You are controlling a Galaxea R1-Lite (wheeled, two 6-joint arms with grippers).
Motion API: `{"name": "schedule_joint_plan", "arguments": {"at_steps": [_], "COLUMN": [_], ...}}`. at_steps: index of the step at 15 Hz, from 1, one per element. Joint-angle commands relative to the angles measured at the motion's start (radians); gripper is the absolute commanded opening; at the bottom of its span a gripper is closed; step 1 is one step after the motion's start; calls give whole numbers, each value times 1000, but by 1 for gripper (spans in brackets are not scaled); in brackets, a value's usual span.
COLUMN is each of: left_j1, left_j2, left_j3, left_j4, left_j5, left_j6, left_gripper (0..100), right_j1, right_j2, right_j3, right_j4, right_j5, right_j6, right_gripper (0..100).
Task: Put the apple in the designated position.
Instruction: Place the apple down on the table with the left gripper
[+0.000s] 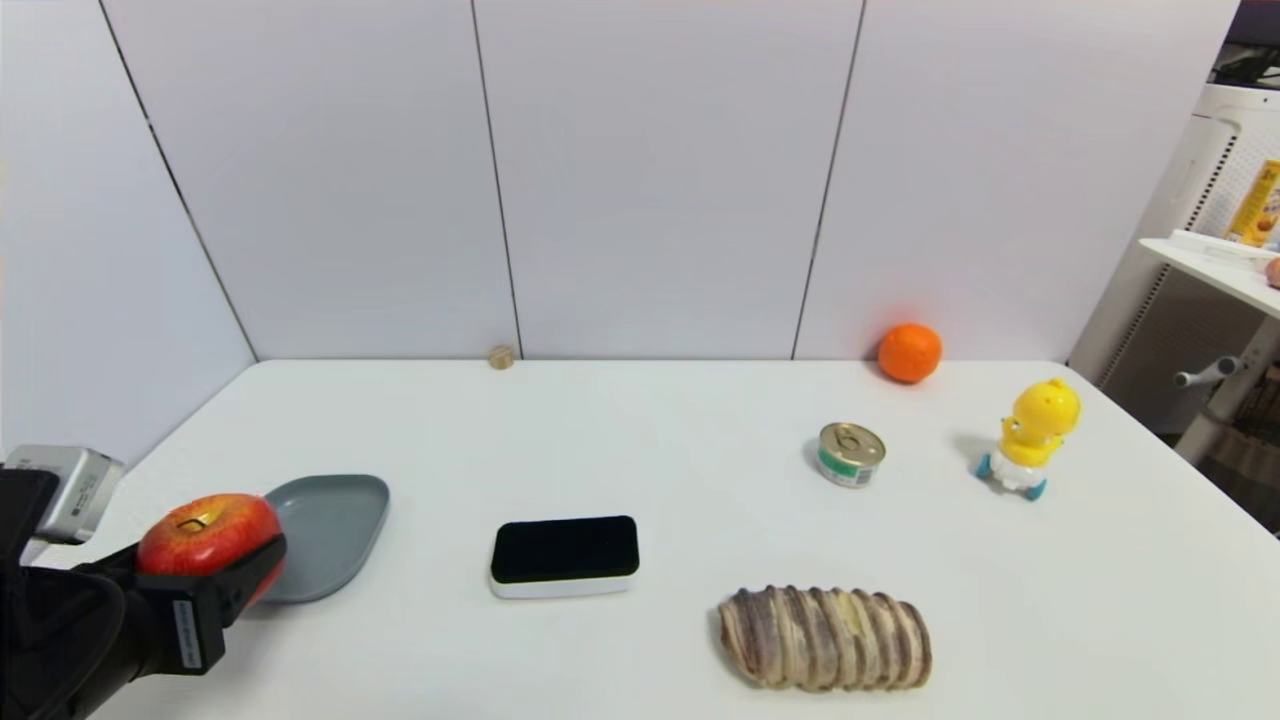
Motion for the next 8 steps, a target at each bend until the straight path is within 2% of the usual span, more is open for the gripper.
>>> {"name": "schedule_joint_plan", "arguments": {"at_steps": [1, 8], "left_j1": [12, 23], "left_j2": [104, 187], "left_j3": [51, 127], "left_j4": [-55, -153], "left_j5": [11, 9], "left_j6": [-38, -93], "left_gripper": [0, 0], "right_j1": [0, 0], "right_j2": [2, 2], "right_j3": [0, 0], "right_j4": [0, 0], "right_j5": [0, 0], "right_j6": [0, 0], "right_gripper": [100, 100]}}
